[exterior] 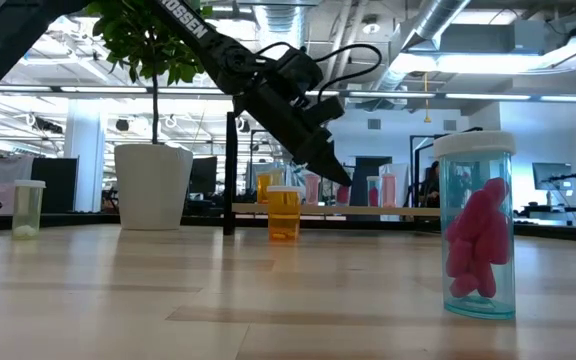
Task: Pick and place medicine bottles onto shelf by color
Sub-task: Put the top blue pill bottle on the shelf, then put the bottom yellow pill bottle on the shelf
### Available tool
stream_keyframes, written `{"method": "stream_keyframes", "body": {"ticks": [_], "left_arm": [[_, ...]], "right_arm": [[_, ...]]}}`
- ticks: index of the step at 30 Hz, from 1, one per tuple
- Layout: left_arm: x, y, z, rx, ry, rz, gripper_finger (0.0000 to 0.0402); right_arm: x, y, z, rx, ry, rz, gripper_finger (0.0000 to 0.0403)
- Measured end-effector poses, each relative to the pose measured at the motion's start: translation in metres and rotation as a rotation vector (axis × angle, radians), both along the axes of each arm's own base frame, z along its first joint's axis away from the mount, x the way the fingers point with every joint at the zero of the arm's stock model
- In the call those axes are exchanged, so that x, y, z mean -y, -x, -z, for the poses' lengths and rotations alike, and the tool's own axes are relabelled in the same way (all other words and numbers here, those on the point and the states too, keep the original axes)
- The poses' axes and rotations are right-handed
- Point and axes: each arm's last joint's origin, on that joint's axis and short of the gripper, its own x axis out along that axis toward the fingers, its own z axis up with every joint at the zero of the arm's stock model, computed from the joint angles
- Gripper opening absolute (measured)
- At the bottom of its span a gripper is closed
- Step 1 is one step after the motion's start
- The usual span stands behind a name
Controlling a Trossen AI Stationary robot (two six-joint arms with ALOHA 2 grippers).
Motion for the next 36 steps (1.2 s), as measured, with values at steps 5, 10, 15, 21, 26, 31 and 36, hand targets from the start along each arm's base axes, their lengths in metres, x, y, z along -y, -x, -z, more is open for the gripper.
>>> {"method": "stream_keyframes", "body": {"ticks": [5,10,15,21,26,31,36], "left_arm": [[-0.001,0.000,-0.001,0.004,-0.002,-0.005,0.0107],[-0.006,0.001,-0.001,0.004,-0.003,-0.020,0.0119],[-0.012,0.003,-0.001,0.007,-0.004,-0.034,0.0141],[-0.016,0.005,-0.001,0.011,-0.002,-0.045,0.0165],[-0.016,0.004,-0.006,0.023,0.009,-0.047,0.0191],[-0.017,-0.001,-0.022,0.004,0.013,-0.017,0.0216],[-0.018,-0.005,-0.040,-0.009,-0.002,0.011,0.0224]], "right_arm": [[0.000,0.000,0.000,0.001,-0.001,0.000,0.0249],[0.000,0.000,0.000,0.001,0.000,0.000,0.0249],[0.000,0.000,0.000,0.001,-0.001,0.000,0.0249],[0.000,0.000,0.000,0.001,-0.001,0.000,0.0249],[0.000,0.000,0.000,0.001,0.000,0.000,0.0249],[0.000,0.000,0.000,0.001,0.000,0.000,0.0249],[0.000,0.000,0.000,0.001,-0.001,0.000,0.0249]]}}
